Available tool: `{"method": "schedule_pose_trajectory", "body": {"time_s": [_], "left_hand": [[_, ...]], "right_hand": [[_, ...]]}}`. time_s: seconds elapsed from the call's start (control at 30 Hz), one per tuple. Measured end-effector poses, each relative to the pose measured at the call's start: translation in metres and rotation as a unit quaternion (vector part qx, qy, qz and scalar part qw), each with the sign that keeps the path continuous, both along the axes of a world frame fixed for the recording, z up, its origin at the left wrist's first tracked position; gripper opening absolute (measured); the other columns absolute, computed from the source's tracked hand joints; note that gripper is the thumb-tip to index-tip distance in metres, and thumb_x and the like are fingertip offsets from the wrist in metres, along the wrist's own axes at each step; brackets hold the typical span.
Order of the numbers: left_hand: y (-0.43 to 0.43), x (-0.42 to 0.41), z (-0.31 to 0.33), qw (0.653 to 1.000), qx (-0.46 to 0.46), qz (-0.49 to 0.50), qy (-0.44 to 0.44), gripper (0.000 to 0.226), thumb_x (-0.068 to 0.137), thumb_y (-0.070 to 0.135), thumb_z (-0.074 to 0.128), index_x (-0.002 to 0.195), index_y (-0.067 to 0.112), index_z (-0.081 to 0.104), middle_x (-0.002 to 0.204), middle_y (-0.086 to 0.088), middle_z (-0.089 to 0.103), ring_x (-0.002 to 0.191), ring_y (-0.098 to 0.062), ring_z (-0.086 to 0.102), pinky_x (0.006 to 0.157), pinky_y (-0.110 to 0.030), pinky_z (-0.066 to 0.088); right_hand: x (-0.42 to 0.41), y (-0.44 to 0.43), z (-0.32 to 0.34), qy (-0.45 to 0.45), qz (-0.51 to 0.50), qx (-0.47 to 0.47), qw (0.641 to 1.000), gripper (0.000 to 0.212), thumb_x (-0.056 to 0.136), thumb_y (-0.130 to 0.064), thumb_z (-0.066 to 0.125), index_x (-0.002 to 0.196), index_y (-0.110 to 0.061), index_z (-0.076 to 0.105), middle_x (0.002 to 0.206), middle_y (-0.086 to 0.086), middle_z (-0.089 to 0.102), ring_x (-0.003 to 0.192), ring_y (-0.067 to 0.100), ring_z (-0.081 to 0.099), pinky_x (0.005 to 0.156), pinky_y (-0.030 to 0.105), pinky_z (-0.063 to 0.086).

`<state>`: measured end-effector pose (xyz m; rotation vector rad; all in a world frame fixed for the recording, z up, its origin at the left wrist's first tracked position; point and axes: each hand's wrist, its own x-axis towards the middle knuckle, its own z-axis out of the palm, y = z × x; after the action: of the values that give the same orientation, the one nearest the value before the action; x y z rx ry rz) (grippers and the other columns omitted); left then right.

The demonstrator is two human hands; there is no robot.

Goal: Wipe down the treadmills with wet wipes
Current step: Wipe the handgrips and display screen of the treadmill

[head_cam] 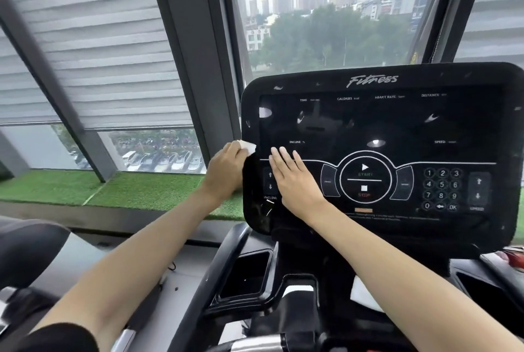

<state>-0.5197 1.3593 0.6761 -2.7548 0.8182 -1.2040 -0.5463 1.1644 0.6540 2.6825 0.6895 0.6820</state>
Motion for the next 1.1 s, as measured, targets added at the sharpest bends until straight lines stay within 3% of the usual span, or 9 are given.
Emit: {"method": "schedule_pose_trajectory", "body": {"time_s": [0.1,0.23,0.47,0.6,0.67,0.73,0.9,1.1], "left_hand": [[-0.002,-0.006,-0.021,0.998,0.060,-0.012,-0.012,0.012,0.084,-0.001,0.054,0.091,-0.001,0.063,0.083,-0.012,0.058,0.072,-0.026,0.058,0.058,-0.035,0.053],[0.001,-0.028,-0.063,0.993,0.113,-0.036,-0.010,0.019,0.081,-0.004,0.057,0.098,-0.003,0.064,0.085,-0.012,0.059,0.073,-0.025,0.058,0.057,-0.035,0.053],[-0.020,0.002,-0.008,0.996,-0.051,0.065,-0.023,0.027,0.069,-0.012,0.070,0.094,-0.003,0.063,0.084,-0.015,0.056,0.072,-0.029,0.058,0.050,-0.034,0.050],[-0.018,-0.025,-0.061,1.000,0.007,0.012,-0.003,0.028,0.077,-0.011,0.066,0.104,-0.008,0.060,0.091,-0.017,0.058,0.075,-0.030,0.060,0.057,-0.035,0.055],[-0.016,-0.028,-0.069,0.999,0.049,-0.003,-0.007,0.028,0.080,-0.009,0.061,0.107,-0.009,0.059,0.094,-0.019,0.060,0.079,-0.031,0.062,0.060,-0.037,0.056],[-0.022,-0.016,-0.049,1.000,0.010,0.020,-0.005,0.024,0.077,-0.007,0.067,0.100,-0.006,0.062,0.092,-0.017,0.060,0.076,-0.029,0.061,0.054,-0.035,0.054],[-0.037,0.002,-0.012,0.992,-0.083,0.091,0.000,0.024,0.069,-0.009,0.074,0.089,0.000,0.063,0.083,-0.012,0.054,0.070,-0.024,0.056,0.047,-0.029,0.046],[-0.023,-0.026,-0.056,0.998,-0.047,0.025,0.037,0.027,0.071,-0.012,0.073,0.094,-0.005,0.063,0.085,-0.014,0.056,0.069,-0.026,0.058,0.054,-0.033,0.053]], "right_hand": [[0.002,0.001,-0.005,-0.013,-0.002,0.006,1.000,0.066,0.094,-0.018,0.034,0.152,0.001,0.009,0.160,0.018,0.005,0.148,0.033,0.005,0.119,0.046,0.003],[0.004,0.001,-0.006,-0.021,-0.011,0.011,1.000,0.070,0.088,-0.020,0.049,0.150,-0.001,0.022,0.159,0.017,0.018,0.147,0.031,0.017,0.119,0.045,0.013],[0.005,0.002,-0.006,-0.001,0.000,0.019,1.000,0.075,0.091,-0.025,0.047,0.151,0.002,0.012,0.160,0.019,0.006,0.148,0.033,0.006,0.120,0.046,0.005],[0.007,0.003,-0.009,-0.015,-0.001,0.042,0.999,0.066,0.089,-0.020,0.040,0.149,0.000,0.024,0.158,0.016,0.019,0.147,0.031,0.016,0.119,0.045,0.009],[0.008,0.004,-0.011,-0.021,-0.004,0.048,0.999,0.065,0.087,-0.020,0.046,0.148,-0.001,0.030,0.157,0.016,0.025,0.146,0.030,0.021,0.119,0.044,0.011],[0.008,0.005,-0.011,-0.023,-0.006,0.048,0.999,0.066,0.086,-0.021,0.050,0.146,-0.001,0.033,0.156,0.016,0.028,0.145,0.030,0.024,0.119,0.045,0.014],[0.005,0.006,-0.009,-0.029,-0.007,0.034,0.999,0.064,0.093,-0.021,0.038,0.150,0.000,0.020,0.159,0.017,0.016,0.148,0.032,0.013,0.119,0.045,0.006],[0.005,0.005,-0.008,-0.029,-0.005,0.031,0.999,0.067,0.094,-0.022,0.041,0.151,0.001,0.015,0.160,0.018,0.010,0.148,0.033,0.008,0.120,0.047,0.004]]}}
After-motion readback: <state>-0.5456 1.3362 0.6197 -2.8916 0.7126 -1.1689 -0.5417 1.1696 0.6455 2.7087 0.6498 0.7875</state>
